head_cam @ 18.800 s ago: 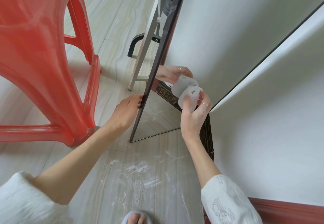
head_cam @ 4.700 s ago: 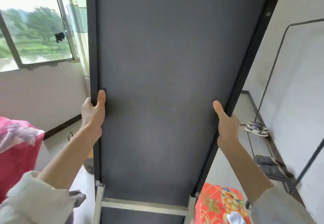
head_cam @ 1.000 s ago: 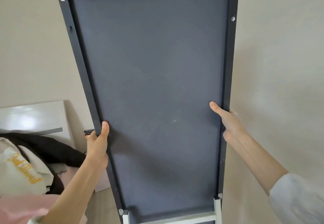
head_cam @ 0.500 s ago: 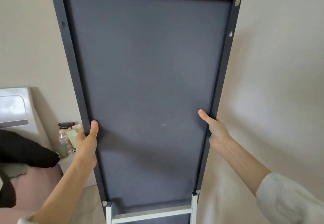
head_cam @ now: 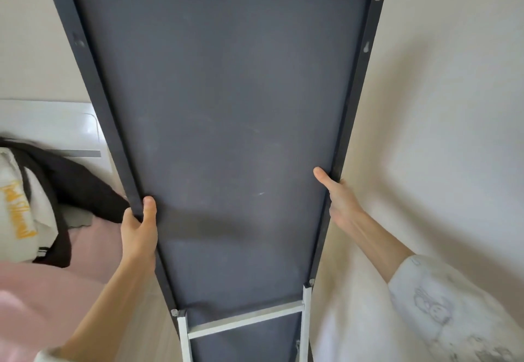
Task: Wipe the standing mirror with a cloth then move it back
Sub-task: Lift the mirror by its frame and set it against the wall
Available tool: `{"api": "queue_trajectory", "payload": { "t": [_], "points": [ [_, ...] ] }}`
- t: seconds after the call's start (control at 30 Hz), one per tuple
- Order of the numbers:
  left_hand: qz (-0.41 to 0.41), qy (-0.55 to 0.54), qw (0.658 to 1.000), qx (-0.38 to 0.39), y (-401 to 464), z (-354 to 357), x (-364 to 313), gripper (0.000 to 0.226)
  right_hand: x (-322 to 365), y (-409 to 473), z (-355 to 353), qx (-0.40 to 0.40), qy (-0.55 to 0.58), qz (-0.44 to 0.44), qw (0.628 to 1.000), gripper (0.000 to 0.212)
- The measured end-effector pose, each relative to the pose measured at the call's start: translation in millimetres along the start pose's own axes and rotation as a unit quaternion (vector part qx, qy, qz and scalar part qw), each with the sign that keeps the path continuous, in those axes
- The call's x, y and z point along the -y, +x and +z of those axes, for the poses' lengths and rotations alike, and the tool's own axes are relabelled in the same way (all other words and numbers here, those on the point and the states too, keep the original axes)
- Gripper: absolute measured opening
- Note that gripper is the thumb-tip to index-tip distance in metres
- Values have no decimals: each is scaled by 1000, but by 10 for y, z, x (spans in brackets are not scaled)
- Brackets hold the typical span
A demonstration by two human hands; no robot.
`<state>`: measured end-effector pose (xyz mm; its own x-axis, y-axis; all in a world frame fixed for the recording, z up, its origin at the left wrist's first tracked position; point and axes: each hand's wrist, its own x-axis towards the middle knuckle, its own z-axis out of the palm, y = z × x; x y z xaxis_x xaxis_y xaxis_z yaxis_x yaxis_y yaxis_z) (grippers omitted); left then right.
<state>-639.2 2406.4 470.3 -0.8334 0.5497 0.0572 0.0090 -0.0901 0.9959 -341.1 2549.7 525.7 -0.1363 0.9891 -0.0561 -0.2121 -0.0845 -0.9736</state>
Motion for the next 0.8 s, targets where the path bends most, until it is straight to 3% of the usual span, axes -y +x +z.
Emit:
{"api": "queue_trajectory", "payload": {
  "t": [0.23, 0.3, 0.37, 0.43, 0.57, 0.67, 0.8],
  "points": [
    [70, 65, 994, -49, -176, 102, 1, 23, -36, 142, 50, -43, -56, -15, 997, 32],
    [83, 82, 991, -60, -223, 102, -10, 22, -122, 89, 147, -93, -81, -33, 992, 45],
    [87, 91, 990, -62, -267, 95, -4, 18, -226, -22, 258, -122, -133, -38, 983, 70],
    [93, 96, 989, -63, -312, 96, -7, 17, -318, -153, 346, -102, -176, -17, 979, 89],
    [118, 105, 986, -48, -345, 37, 10, 10, -372, -308, 514, -24, -144, 31, 989, 98],
    [99, 121, 987, -25, -390, -32, 21, 48, -391, -496, 715, 0, -146, 52, 988, 104],
    [114, 114, 987, -17, -508, -42, 4, 56, -468, -736, 810, 41, -207, 44, 977, 111]
  ]
}}
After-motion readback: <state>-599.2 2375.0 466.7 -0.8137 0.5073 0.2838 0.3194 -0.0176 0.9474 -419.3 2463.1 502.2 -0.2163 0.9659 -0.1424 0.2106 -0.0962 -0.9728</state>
